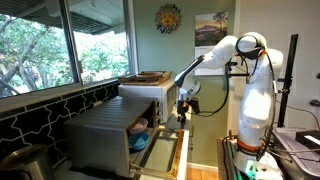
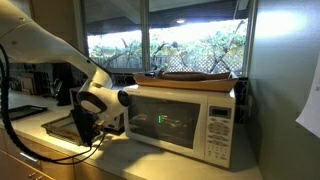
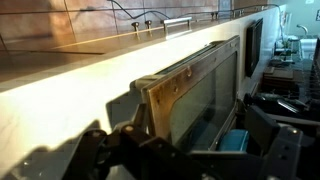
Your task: Remove the blue bowl from the pink bowl which is on top of the oven wire rack and put it in the oven under the oven wire rack and lastly close the oven door
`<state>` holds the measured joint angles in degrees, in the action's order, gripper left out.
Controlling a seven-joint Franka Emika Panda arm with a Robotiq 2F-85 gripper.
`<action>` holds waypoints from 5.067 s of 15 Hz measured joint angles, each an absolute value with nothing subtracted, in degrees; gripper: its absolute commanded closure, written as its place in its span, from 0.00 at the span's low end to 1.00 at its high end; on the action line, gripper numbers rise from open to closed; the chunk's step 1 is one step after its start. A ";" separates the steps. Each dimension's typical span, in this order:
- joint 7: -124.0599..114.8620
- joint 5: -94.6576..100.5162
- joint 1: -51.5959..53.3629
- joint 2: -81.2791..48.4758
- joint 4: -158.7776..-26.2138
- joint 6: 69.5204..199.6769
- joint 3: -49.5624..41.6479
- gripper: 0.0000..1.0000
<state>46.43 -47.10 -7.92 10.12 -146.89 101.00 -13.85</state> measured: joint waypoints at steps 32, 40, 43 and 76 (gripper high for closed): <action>47.25 -75.39 -13.19 12.89 -146.66 79.40 -12.96 0.00; 47.27 -84.46 -13.09 15.78 -147.42 83.96 -10.14 0.00; 47.43 -85.89 -13.20 16.74 -147.49 84.45 -10.05 0.00; 34.24 -92.40 -9.68 25.30 -149.36 118.77 -0.67 0.00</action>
